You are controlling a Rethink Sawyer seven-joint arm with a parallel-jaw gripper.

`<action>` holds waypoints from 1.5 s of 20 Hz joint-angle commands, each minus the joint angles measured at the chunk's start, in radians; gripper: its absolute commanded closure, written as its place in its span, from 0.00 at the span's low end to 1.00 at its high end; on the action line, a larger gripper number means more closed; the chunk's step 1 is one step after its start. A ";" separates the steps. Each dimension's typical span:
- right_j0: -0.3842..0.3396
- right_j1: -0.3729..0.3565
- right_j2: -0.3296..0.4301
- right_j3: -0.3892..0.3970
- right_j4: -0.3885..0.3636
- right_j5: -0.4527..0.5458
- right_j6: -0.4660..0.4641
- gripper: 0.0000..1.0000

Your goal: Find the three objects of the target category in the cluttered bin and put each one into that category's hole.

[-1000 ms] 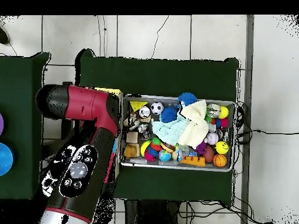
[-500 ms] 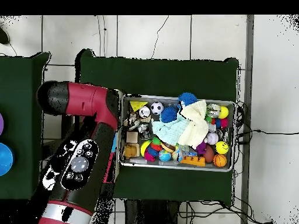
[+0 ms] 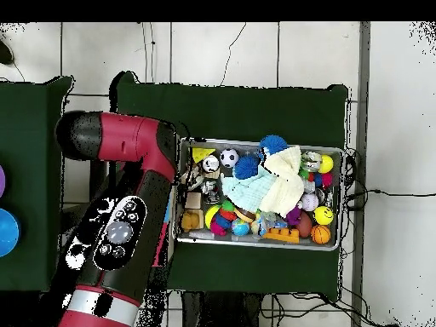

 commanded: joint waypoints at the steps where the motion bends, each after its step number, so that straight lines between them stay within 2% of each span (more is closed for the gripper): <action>1: -0.041 0.048 0.043 -0.035 -0.095 0.200 0.027 1.00; 8: -0.051 -0.015 0.066 0.028 -0.155 0.228 -0.041 1.00; 14: -0.070 -0.070 0.104 0.040 -0.184 0.342 -0.092 1.00; 18: -0.069 -0.060 0.124 0.055 -0.194 0.305 -0.065 1.00; 23: -0.072 -0.026 0.143 0.038 -0.190 0.264 -0.028 1.00; 30: -0.060 0.010 0.151 -0.002 -0.164 0.256 0.044 1.00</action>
